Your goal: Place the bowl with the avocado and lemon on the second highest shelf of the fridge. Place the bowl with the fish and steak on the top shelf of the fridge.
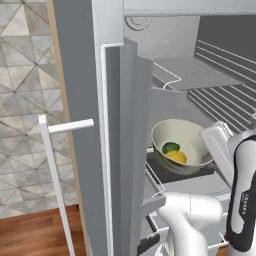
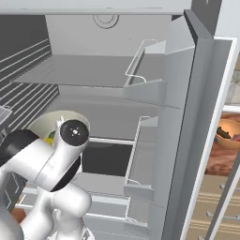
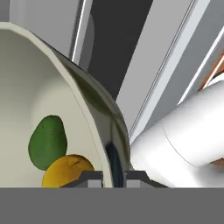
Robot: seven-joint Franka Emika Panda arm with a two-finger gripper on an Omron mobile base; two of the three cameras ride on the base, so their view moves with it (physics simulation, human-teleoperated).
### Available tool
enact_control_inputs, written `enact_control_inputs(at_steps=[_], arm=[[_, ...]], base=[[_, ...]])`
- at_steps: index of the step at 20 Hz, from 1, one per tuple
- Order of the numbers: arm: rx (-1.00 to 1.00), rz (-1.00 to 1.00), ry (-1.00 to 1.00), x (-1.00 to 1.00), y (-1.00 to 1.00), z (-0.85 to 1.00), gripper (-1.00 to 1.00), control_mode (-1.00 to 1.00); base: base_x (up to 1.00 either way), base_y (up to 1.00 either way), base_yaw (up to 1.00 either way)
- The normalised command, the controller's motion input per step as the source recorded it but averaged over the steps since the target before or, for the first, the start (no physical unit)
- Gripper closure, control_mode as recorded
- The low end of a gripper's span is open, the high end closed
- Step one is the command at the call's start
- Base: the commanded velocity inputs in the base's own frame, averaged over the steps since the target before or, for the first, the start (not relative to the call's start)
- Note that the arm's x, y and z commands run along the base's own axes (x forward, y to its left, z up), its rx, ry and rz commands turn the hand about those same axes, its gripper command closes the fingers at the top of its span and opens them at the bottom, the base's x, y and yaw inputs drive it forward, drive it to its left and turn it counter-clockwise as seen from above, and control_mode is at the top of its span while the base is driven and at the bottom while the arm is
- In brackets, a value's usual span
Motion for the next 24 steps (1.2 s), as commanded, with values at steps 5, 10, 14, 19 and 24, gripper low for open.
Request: enact_control_inputs(at_steps=[5,10,14,19,24], arm=[[0.04,-0.23,0.04,1.0,-0.01,0.07,1.0,-1.0],[0.0,-0.18,0.05,0.98,0.0,-0.19,1.0,-1.0],[0.0,-0.17,0.03,1.0,0.0,-0.25,1.0,-1.0],[0.0,-0.11,0.04,0.92,0.0,-0.39,1.0,-1.0],[0.0,-0.11,0.0,1.0,0.0,-0.11,1.0,-1.0]], base=[[0.0,0.0,0.0],[0.0,0.0,0.0],[0.0,0.0,0.0],[0.0,0.0,0.0],[0.0,0.0,0.0]])
